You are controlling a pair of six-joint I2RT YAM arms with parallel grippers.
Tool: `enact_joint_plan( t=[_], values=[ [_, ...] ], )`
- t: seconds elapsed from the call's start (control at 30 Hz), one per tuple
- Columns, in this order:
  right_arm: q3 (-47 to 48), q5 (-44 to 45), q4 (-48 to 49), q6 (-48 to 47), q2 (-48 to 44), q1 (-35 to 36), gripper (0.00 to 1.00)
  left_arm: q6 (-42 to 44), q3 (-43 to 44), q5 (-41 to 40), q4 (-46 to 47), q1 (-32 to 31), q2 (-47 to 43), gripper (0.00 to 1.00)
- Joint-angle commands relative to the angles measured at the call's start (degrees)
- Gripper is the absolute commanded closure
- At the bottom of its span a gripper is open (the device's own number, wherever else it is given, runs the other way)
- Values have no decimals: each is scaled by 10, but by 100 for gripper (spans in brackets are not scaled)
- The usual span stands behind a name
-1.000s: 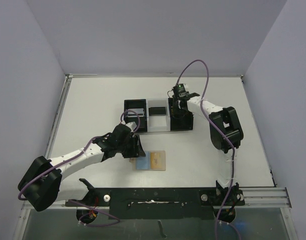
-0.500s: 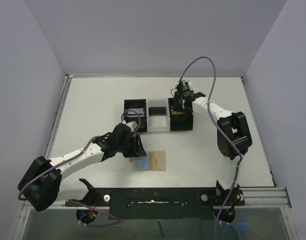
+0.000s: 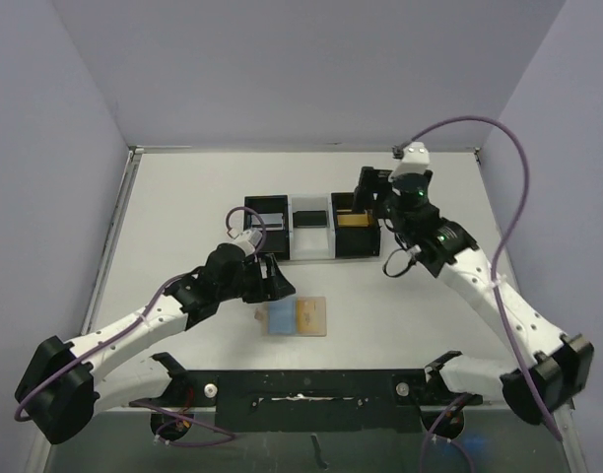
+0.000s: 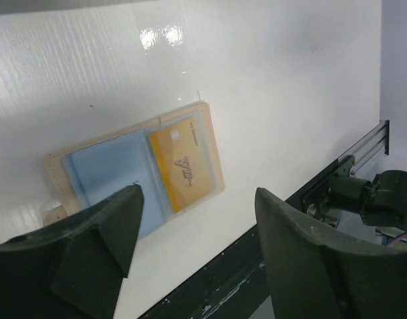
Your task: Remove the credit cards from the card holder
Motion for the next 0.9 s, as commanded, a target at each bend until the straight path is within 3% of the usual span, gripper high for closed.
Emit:
enact_joint_plan(
  t=[0.0, 0.1, 0.23, 0.3, 0.4, 0.5, 0.63, 0.73, 0.87],
  values=[
    [-106, -4, 130, 42, -143, -11, 2, 6, 6, -31, 47, 3, -44, 28],
    [-225, -103, 220, 79, -224, -32, 2, 15, 18, -41, 41, 9, -48, 24],
    [-274, -164, 176, 177, -252, -45, 1, -13, 31, -33, 16, 16, -30, 24],
    [-303, -199, 162, 239, -245, -42, 8, -7, 31, -24, 12, 14, -24, 24],
    [-385, -274, 236, 324, -227, -21, 19, -32, 6, -27, 46, 15, -28, 24],
    [-429, -265, 262, 399, -194, 26, 30, -59, -12, -5, 76, 16, -17, 37],
    [-422, -245, 255, 424, -132, 90, 36, -61, 0, 49, 79, 13, 38, 43],
    [-440, -303, 333, 444, -82, 101, 53, -88, -4, 75, 113, 2, 72, 51],
    [-435, -330, 378, 461, -20, 116, 60, -106, -7, 77, 140, -18, 101, 55]
  ],
)
